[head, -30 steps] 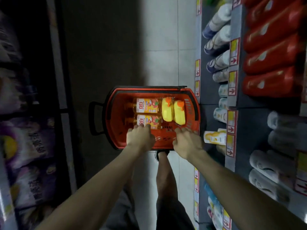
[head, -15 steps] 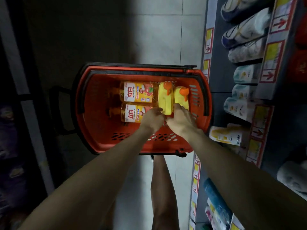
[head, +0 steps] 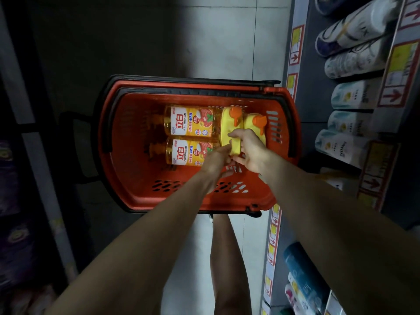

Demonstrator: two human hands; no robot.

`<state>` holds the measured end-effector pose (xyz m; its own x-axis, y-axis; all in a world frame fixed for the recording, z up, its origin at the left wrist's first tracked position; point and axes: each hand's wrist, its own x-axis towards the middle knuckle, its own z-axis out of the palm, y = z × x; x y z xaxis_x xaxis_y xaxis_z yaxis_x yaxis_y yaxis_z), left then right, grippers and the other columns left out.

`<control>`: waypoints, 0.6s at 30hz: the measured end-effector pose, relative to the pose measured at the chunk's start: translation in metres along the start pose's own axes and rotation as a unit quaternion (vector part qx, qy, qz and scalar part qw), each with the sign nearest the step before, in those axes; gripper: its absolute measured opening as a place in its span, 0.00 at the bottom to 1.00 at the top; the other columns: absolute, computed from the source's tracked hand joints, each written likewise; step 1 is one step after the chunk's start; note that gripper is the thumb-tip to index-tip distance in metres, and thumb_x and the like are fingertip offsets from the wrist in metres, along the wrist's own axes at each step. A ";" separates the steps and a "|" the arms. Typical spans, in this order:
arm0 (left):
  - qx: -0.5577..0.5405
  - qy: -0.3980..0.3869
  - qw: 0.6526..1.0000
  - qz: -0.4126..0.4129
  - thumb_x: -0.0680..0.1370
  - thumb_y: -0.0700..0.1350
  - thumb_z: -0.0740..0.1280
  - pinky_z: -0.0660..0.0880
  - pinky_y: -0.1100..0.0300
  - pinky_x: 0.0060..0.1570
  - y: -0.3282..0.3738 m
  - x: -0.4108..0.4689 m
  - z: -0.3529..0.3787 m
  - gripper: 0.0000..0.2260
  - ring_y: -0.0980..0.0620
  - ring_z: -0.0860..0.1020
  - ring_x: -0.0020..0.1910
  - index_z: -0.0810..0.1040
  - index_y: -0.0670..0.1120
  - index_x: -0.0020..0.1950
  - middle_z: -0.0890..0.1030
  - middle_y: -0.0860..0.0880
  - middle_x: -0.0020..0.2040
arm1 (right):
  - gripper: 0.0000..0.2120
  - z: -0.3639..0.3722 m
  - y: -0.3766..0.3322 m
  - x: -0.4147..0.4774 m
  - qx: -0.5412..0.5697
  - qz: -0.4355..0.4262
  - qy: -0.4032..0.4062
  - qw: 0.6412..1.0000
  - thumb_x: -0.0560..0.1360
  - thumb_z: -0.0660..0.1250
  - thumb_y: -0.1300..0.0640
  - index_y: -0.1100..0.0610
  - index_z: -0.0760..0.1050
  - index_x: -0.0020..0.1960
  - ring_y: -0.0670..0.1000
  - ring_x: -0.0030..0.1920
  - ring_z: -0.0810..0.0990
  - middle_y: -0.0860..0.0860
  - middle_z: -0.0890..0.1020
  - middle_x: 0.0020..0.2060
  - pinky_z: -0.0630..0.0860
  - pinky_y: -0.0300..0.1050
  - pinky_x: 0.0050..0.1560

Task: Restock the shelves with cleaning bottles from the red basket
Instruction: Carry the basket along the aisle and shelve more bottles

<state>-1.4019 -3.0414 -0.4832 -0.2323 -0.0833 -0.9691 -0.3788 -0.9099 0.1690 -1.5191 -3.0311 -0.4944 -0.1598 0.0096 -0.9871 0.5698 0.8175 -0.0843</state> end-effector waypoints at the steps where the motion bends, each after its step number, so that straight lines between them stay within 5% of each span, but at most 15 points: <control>1: 0.017 -0.015 1.000 0.004 0.84 0.38 0.57 0.77 0.43 0.68 0.000 -0.003 -0.001 0.20 0.45 0.77 0.67 0.75 0.48 0.74 0.77 0.50 0.59 | 0.23 0.000 0.000 -0.001 -0.002 0.003 -0.001 1.000 0.73 0.71 0.53 0.54 0.78 0.67 0.55 0.66 0.78 0.54 0.80 0.67 0.77 0.49 0.48; 5: 0.081 -0.043 0.996 0.000 0.78 0.35 0.59 0.74 0.42 0.71 -0.001 -0.015 -0.006 0.32 0.48 0.73 0.70 0.65 0.48 0.83 0.73 0.51 0.72 | 0.21 0.004 0.005 -0.012 -0.007 0.009 0.012 1.000 0.74 0.72 0.52 0.55 0.78 0.66 0.52 0.58 0.76 0.53 0.77 0.67 0.81 0.51 0.50; 8: 0.090 -0.041 0.995 -0.002 0.81 0.39 0.61 0.74 0.42 0.71 -0.006 -0.022 -0.011 0.27 0.48 0.75 0.69 0.69 0.47 0.81 0.79 0.51 0.64 | 0.21 0.000 0.014 -0.024 -0.003 0.009 0.014 1.000 0.75 0.71 0.53 0.55 0.78 0.67 0.52 0.57 0.77 0.53 0.76 0.66 0.83 0.51 0.53; 18: 0.059 -0.074 0.995 0.017 0.80 0.36 0.59 0.79 0.51 0.62 0.009 -0.112 0.005 0.24 0.47 0.80 0.66 0.75 0.46 0.76 0.78 0.49 0.73 | 0.31 -0.042 0.022 -0.091 -0.065 -0.062 0.010 0.996 0.61 0.74 0.44 0.53 0.82 0.63 0.55 0.61 0.83 0.53 0.84 0.62 0.84 0.51 0.51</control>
<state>-1.3838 -3.0379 -0.3723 -0.3731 -0.0451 -0.9267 -0.4681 -0.8532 0.2300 -1.5264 -2.9900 -0.4010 -0.2388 -0.0865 -0.9672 0.4364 0.8802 -0.1865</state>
